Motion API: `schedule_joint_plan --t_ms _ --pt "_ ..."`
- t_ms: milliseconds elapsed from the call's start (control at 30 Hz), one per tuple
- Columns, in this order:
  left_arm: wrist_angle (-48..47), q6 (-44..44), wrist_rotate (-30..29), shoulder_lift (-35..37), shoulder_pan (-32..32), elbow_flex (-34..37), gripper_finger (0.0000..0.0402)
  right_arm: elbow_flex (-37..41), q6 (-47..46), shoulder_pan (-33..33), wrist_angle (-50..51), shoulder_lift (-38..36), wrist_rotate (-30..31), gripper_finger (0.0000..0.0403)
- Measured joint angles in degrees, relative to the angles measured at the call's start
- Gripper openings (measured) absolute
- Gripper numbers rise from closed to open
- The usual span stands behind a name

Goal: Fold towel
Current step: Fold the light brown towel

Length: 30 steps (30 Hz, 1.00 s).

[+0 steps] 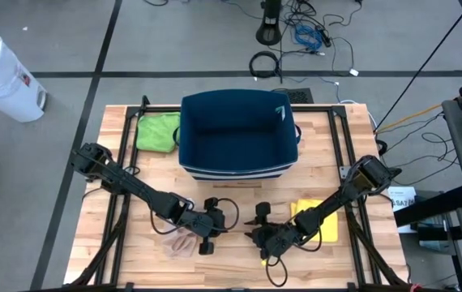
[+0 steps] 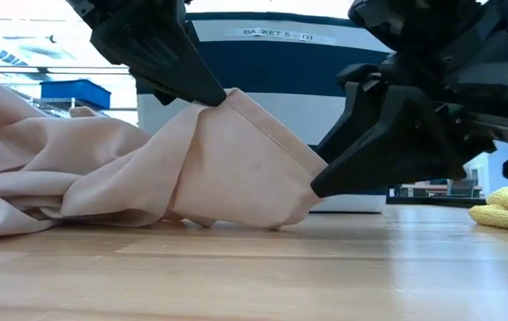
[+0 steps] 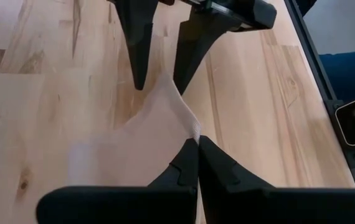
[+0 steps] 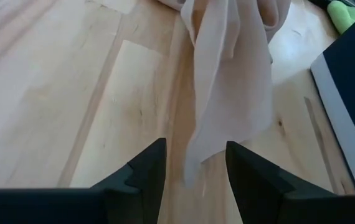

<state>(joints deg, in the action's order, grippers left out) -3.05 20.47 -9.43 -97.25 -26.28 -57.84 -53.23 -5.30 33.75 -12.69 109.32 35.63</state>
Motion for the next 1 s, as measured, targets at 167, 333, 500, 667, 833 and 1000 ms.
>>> schedule_joint_plan --t_ms 167,333,500,667,833,1000 --pt "0.15 -0.02 0.00 0.00 0.00 0.00 0.0000 -0.02 1.36 -0.64 -1.30 0.00 -0.04 0.0129" --pt "0.15 -0.06 0.00 0.00 0.00 0.00 0.0000 -0.02 3.16 -1.93 -1.28 0.00 -3.85 0.0046" --pt "0.14 -0.09 -0.02 0.00 0.00 0.00 0.0000 -0.02 6.68 -2.32 -2.76 -0.21 -5.29 0.0006" --pt "0.15 -0.75 -0.85 0.00 0.00 0.00 0.0000 -0.02 9.99 -2.26 -0.99 -4.53 -2.51 0.0001" --pt "0.02 -1.89 -11.28 0.42 -0.48 0.00 0.0008 -0.02 10.97 -2.31 5.52 -12.54 -1.03 0.0001" --pt "0.22 -7.93 -21.27 0.72 -1.61 -2.27 0.0044 -0.02 11.10 -2.31 11.93 -21.60 -1.01 0.0000"
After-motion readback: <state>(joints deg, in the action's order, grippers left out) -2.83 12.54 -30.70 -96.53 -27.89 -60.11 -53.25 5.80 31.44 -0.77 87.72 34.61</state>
